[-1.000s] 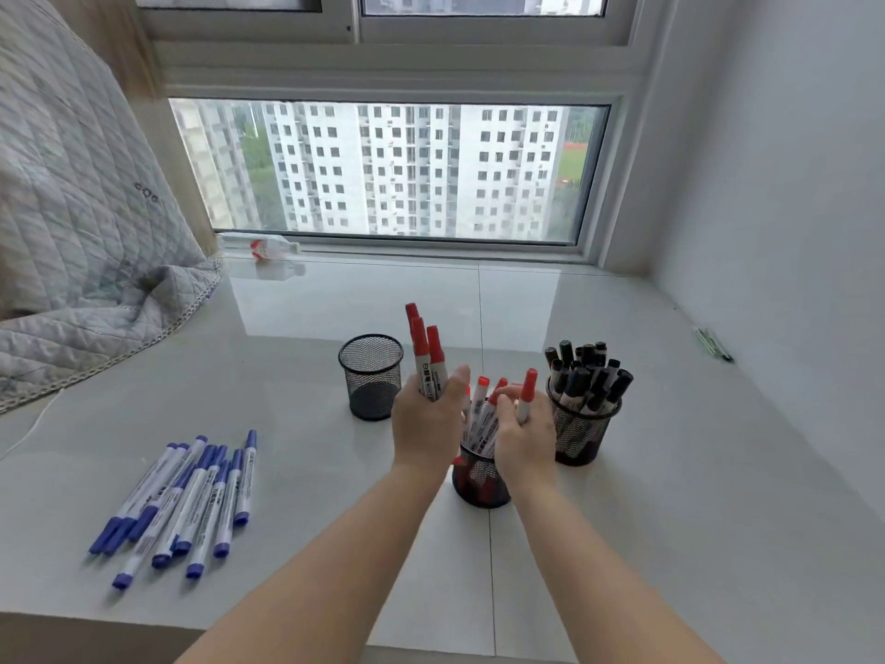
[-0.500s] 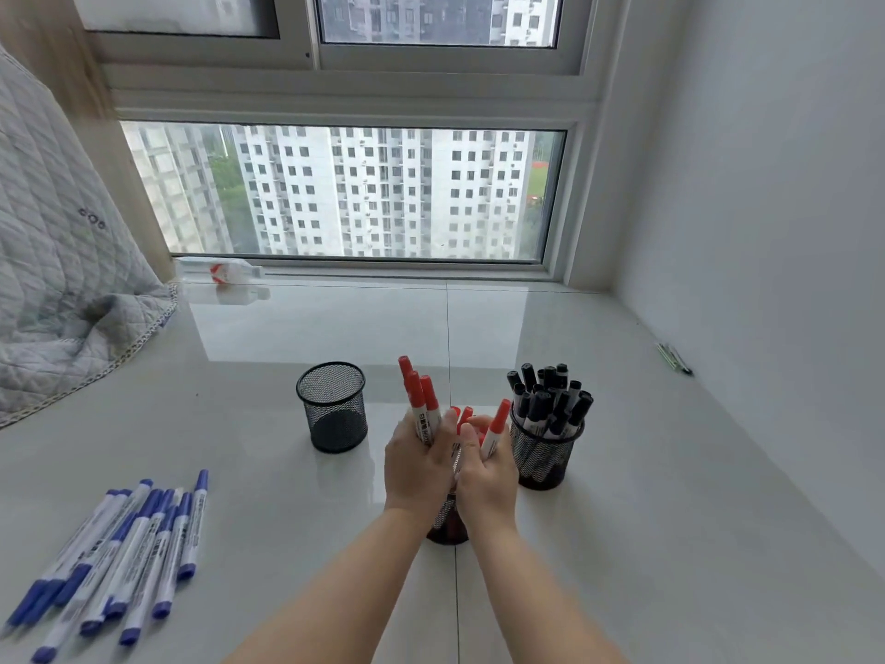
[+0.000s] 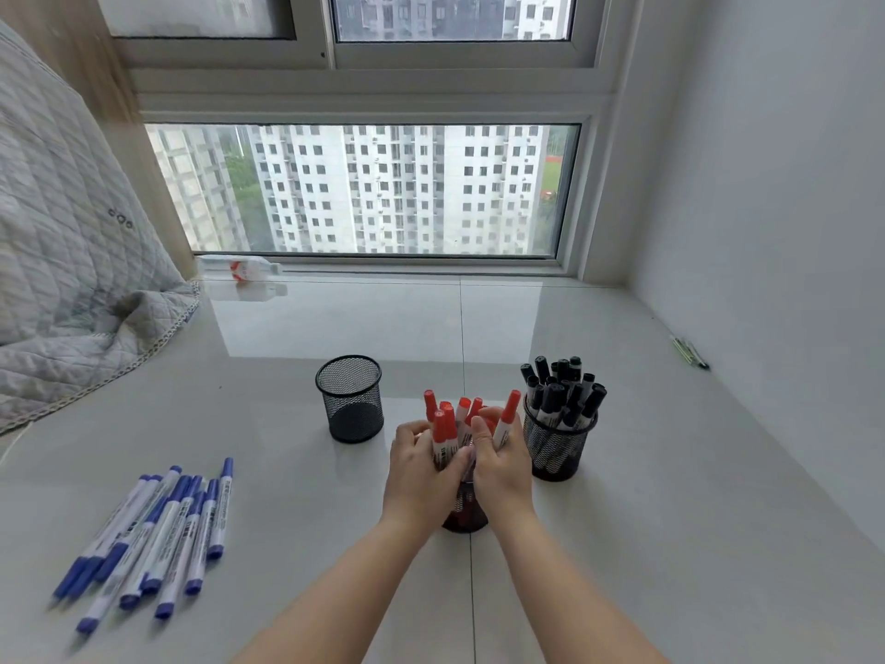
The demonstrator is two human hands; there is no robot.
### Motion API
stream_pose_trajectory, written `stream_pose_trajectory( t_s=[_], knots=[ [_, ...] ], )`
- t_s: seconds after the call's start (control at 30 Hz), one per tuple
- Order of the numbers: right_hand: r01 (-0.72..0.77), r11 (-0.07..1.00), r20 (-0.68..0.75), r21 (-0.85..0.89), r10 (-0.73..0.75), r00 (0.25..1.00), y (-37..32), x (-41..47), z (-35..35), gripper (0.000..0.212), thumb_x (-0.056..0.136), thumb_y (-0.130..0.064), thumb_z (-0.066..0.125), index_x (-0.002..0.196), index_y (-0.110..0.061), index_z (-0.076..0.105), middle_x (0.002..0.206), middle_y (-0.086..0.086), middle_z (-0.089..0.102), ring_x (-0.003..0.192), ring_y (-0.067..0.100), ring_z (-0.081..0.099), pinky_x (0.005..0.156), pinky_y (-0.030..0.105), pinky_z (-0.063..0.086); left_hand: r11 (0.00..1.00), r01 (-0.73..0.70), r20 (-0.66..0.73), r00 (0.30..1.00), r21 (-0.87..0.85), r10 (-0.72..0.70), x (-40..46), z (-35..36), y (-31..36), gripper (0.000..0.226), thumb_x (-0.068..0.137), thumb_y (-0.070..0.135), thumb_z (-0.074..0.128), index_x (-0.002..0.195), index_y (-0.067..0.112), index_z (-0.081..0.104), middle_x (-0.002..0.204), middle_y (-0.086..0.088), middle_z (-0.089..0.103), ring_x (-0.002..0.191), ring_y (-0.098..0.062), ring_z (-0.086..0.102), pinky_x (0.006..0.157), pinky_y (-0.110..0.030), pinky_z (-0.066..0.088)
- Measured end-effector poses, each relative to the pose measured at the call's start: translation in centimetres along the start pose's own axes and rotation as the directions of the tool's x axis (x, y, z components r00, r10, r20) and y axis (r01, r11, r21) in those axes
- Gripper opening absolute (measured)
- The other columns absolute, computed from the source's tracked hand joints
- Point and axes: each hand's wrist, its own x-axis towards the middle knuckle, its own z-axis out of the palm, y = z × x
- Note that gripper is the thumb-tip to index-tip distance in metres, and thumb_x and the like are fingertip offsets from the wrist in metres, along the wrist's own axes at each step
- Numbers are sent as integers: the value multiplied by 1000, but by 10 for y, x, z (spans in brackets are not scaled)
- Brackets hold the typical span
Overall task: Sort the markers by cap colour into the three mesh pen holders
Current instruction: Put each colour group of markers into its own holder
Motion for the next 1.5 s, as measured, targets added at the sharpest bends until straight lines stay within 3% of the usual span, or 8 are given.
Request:
stream_pose_trajectory(
  t_s=[0.1, 0.27, 0.43, 0.63, 1.0, 1.1, 1.37, 1.5],
  knots=[
    [52, 992, 6, -114, -52, 999, -5, 2, -7, 15, 88, -27, 60, 89, -39, 51, 82, -12, 64, 72, -3, 62, 66, 22, 45, 999, -45, -29, 999, -11, 45, -2, -6, 4, 21, 79, 24, 67, 96, 32, 57, 106, 8, 44, 99, -3, 48, 85, -15, 37],
    [232, 930, 47, -286, -228, 973, -14, 8, -22, 62, 86, -10, 62, 137, -30, 32, 117, -10, 48, 91, 8, 57, 78, 23, 51, 982, -36, -156, 988, -188, 6, -3, -10, 11, 33, 80, 24, 70, 98, 31, 43, 99, 17, 53, 92, 3, 57, 74, -18, 45],
    [290, 855, 142, -430, -252, 957, -10, 5, -31, 37, 90, -10, 56, 126, -16, 52, 110, -6, 60, 95, 3, 54, 85, 19, 45, 982, -117, -125, 987, -148, 99, -2, -13, 11, 82, 82, 16, 67, 136, 50, 16, 117, 28, 43, 91, 11, 57, 69, -8, 46],
    [270, 874, 121, -404, -242, 963, -7, 1, -32, 29, 92, -12, 52, 120, -17, 57, 106, -11, 60, 96, 3, 55, 85, 17, 42, 993, -116, -67, 991, 2, 116, 1, -8, 8, 43, 88, 13, 54, 128, 27, 47, 111, 11, 54, 101, -8, 54, 81, -8, 34],
    [281, 824, 52, -492, -294, 954, -11, 8, -45, 26, 96, -14, 43, 118, -12, 57, 107, -7, 57, 108, 13, 52, 84, 9, 28, 995, -75, 43, 996, -58, 78, -1, 8, 16, 44, 93, 17, 46, 136, 25, 36, 126, 6, 52, 112, -8, 50, 91, -20, 38],
    [392, 711, 38, -584, -459, 888, -26, 6, -42, 24, 91, -12, 46, 110, -8, 59, 107, 4, 61, 105, 21, 51, 87, 13, 28, 995, -70, 43, 996, -71, 73, -5, 2, 17, 45, 94, 27, 48, 137, 27, 34, 123, 15, 46, 111, -4, 50, 88, -20, 38],
    [651, 542, 228, -532, -648, 726, -48, -22, 16, 24, 78, -11, 49, 97, -9, 63, 98, 3, 61, 96, 17, 46, 83, 25, 38, 997, -16, -136, 990, 69, 25, -25, -51, -21, 32, 93, 29, 47, 125, 25, 45, 117, 13, 41, 108, -4, 49, 80, -15, 35],
    [630, 652, 330, -422, -537, 777, -35, -37, 54, 26, 77, -7, 53, 102, -9, 61, 101, 4, 59, 96, 19, 50, 81, 20, 37, 962, 144, -161, 981, 233, -108, -42, -88, -55, 40, 89, 22, 55, 127, 20, 44, 126, 0, 42, 113, -14, 49, 85, -22, 36]
  ],
)
